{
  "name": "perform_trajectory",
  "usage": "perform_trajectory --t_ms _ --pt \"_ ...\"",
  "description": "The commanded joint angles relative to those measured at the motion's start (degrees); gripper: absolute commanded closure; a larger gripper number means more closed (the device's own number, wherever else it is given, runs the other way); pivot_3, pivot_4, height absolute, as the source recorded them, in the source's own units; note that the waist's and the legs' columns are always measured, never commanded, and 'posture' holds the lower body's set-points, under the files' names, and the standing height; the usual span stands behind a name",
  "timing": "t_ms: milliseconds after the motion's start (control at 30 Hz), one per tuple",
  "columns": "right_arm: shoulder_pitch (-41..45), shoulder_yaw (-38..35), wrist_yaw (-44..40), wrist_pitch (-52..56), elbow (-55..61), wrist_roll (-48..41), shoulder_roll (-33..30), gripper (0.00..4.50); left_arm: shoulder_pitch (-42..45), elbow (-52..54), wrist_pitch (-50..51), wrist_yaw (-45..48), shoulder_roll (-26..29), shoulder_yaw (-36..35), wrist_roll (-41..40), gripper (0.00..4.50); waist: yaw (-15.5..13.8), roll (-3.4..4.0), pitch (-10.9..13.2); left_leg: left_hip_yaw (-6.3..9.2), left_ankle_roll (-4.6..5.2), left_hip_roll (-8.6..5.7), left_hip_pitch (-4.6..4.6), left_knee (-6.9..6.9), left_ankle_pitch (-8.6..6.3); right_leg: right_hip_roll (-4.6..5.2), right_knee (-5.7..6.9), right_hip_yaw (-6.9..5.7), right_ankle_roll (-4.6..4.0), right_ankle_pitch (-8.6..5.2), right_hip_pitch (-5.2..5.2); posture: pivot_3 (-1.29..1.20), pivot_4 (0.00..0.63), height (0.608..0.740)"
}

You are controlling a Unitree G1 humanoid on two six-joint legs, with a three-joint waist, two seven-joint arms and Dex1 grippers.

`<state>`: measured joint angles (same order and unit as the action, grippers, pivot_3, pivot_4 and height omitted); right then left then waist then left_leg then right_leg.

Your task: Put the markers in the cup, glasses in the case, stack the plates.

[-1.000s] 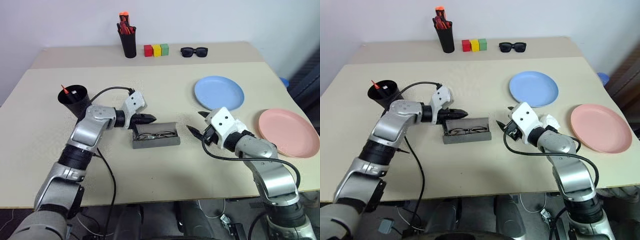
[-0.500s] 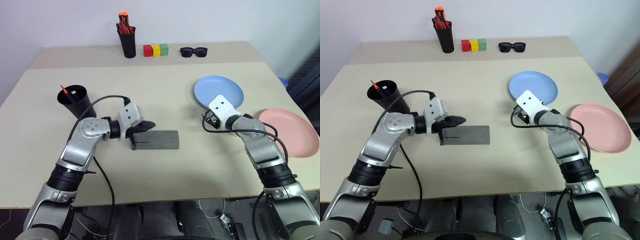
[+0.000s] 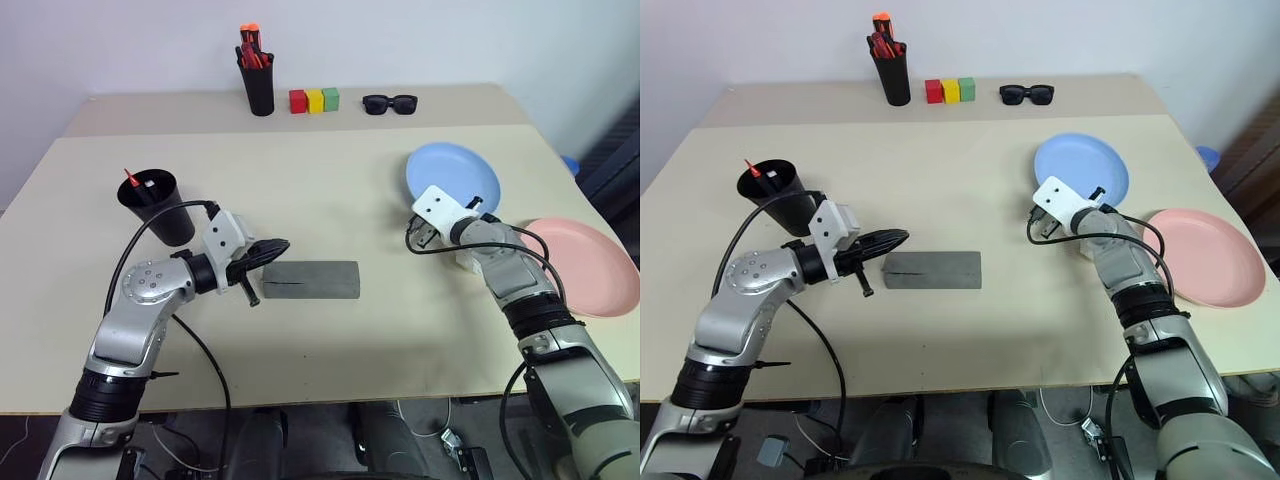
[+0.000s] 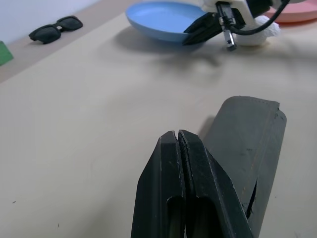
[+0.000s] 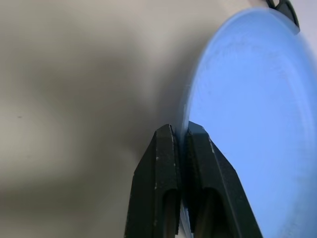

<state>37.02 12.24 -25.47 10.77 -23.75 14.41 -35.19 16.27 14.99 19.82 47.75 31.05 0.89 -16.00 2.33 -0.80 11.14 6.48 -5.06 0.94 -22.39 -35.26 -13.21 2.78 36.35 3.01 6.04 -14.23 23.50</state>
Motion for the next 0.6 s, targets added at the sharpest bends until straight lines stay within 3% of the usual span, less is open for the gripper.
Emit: perform_trajectory --t_ms 33,200,400,500,600 --pt "-5.9 -7.8 -2.4 3.8 15.1 -1.7 -6.0 4.46 0.2 1.7 0.2 -1.7 -1.0 -0.3 -1.0 4.50 -0.3 0.02 0.0 0.00 0.00 0.00 -0.02 0.00 0.00 0.00 -0.01 0.00 0.00 0.00 0.00 0.00 0.150 0.740" --pt "-24.2 -23.3 -8.6 12.8 37.6 -6.2 -14.2 4.46 2.4 -1.8 -1.5 -1.5 -3.1 1.1 -1.0 4.50 -1.5 0.06 0.0 0.00 0.01 -0.01 -0.01 -0.03 -0.01 0.01 -0.04 0.00 0.03 -0.02 -0.03 0.00 0.150 0.740" --pt "-41.9 -37.3 -12.9 21.9 50.0 -9.2 -14.0 4.46 6.6 -8.6 -5.6 3.0 -5.1 5.2 0.0 4.50 -1.2 0.11 -0.1 -0.05 0.01 0.00 0.12 -0.13 -0.01 -0.02 -0.04 0.02 -0.18 -0.12 -0.19 0.00 0.150 0.740" --pt "-44.5 -38.0 -12.5 23.4 50.5 -9.7 -13.3 3.60 8.9 -11.6 -7.4 3.6 -6.0 6.2 0.8 4.50 -0.9 0.11 -0.1 -0.11 0.01 0.00 0.12 -0.29 -0.01 -0.02 -0.03 0.07 -0.23 -0.09 -0.20 0.00 0.150 0.740" --pt "-44.8 -37.1 -12.3 22.8 51.7 -9.7 -13.5 2.17 10.1 -13.1 -8.4 4.0 -6.3 6.3 0.9 4.50 -0.8 0.11 -0.1 -0.12 0.01 0.00 0.10 -0.44 -0.01 -0.02 -0.01 0.07 -0.23 -0.08 -0.23 0.00 0.150 0.740"
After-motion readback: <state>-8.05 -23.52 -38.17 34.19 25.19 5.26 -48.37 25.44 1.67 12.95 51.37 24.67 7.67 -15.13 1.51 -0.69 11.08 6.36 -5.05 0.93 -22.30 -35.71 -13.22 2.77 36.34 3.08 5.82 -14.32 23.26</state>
